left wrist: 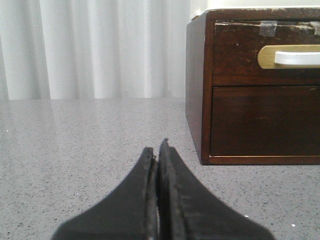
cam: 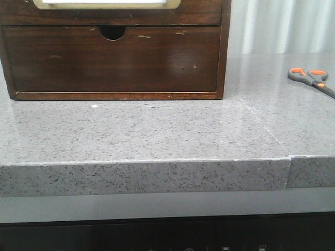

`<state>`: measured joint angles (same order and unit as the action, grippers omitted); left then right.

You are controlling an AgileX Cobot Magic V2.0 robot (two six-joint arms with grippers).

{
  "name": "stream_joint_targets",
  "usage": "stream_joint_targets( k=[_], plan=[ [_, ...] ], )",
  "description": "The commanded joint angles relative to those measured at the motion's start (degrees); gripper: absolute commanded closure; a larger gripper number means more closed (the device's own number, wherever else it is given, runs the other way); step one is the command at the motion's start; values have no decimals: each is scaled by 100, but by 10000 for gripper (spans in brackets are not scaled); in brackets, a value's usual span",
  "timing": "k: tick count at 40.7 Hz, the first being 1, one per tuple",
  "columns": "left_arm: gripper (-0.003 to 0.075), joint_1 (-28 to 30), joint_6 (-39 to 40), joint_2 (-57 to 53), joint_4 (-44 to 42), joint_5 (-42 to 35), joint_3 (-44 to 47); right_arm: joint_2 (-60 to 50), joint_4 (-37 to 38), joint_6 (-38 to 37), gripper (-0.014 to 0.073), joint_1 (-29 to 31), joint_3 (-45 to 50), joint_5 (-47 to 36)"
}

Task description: Put scissors in drawer with both arms

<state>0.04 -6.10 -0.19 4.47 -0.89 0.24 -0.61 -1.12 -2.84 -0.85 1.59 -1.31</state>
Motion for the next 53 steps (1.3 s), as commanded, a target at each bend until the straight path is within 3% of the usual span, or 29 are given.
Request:
stream_joint_targets(
  k=[1,30,37,43,53],
  plan=[
    [741,2,64,-109,5,-476,137,-93,2,2,710,-8,-1,-477],
    [741,2,64,-109,5,-476,137,-93,1,7,710,-8,-1,-602],
    [741,-9,64,-109,5,-904,33,-93,1,7,710,-8,-179,-555],
    [741,-10,64,-89,5,-760,-628,-93,1,7,710,-8,-891,-32],
    [741,-10,64,60,5,437,-2259,360,15,7,710,-8,-2375,1028]
  ],
)
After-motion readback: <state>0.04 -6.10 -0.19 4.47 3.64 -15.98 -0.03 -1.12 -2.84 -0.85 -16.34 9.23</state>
